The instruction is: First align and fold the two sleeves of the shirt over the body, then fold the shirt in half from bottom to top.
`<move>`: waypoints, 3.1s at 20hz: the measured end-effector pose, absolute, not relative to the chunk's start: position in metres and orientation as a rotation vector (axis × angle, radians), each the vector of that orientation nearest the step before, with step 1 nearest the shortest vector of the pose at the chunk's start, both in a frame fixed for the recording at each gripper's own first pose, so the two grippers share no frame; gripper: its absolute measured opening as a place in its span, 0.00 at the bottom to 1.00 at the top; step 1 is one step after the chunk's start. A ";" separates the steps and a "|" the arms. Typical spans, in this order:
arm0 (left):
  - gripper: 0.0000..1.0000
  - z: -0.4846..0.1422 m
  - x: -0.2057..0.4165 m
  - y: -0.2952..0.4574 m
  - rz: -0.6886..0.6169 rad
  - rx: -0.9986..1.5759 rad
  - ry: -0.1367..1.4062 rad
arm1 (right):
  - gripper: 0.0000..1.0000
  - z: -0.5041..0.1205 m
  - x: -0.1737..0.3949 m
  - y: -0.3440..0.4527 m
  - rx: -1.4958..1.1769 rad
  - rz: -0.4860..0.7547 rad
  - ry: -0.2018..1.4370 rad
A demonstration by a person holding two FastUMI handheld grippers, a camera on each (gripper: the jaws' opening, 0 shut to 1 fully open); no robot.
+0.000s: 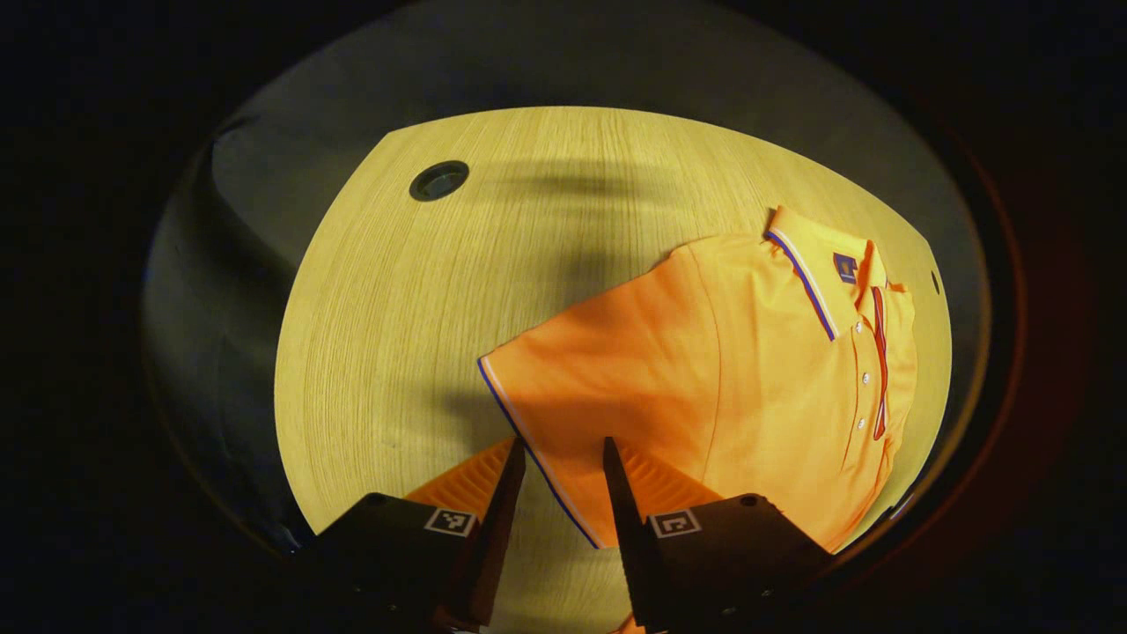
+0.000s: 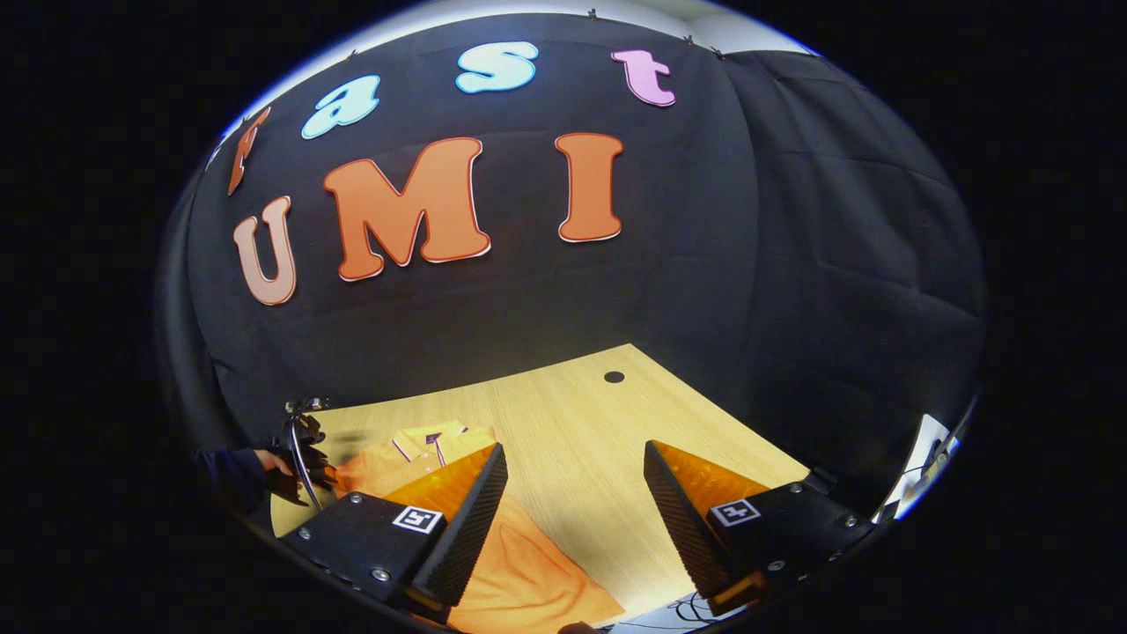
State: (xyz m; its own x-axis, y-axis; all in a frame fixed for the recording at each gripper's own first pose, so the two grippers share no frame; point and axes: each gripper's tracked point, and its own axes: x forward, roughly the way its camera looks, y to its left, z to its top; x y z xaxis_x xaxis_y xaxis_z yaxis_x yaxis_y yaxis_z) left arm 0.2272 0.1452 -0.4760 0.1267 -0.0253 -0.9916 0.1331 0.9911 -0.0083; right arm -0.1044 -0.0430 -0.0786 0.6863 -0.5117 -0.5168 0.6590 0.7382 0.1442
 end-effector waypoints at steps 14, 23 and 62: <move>0.02 -0.406 0.252 0.080 -0.356 0.077 1.222 | 0.95 -0.088 -0.141 -0.055 0.393 -0.696 0.483; 0.06 -0.389 0.250 -0.022 -0.585 0.146 1.166 | 0.95 -0.099 -0.150 -0.051 0.405 -0.709 0.517; 0.98 -0.118 0.017 0.071 -0.249 -0.015 0.330 | 0.97 -0.142 -0.105 -0.002 0.216 -0.185 0.482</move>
State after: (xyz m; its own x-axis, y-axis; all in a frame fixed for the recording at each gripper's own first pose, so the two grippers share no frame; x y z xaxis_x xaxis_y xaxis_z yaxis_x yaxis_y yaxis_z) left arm 0.0173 0.0708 -0.1185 0.9156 -0.2448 -0.3188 0.2398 0.9692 -0.0556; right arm -0.1055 -0.0017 -0.1423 0.8700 -0.1250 -0.4769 0.2267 0.9604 0.1618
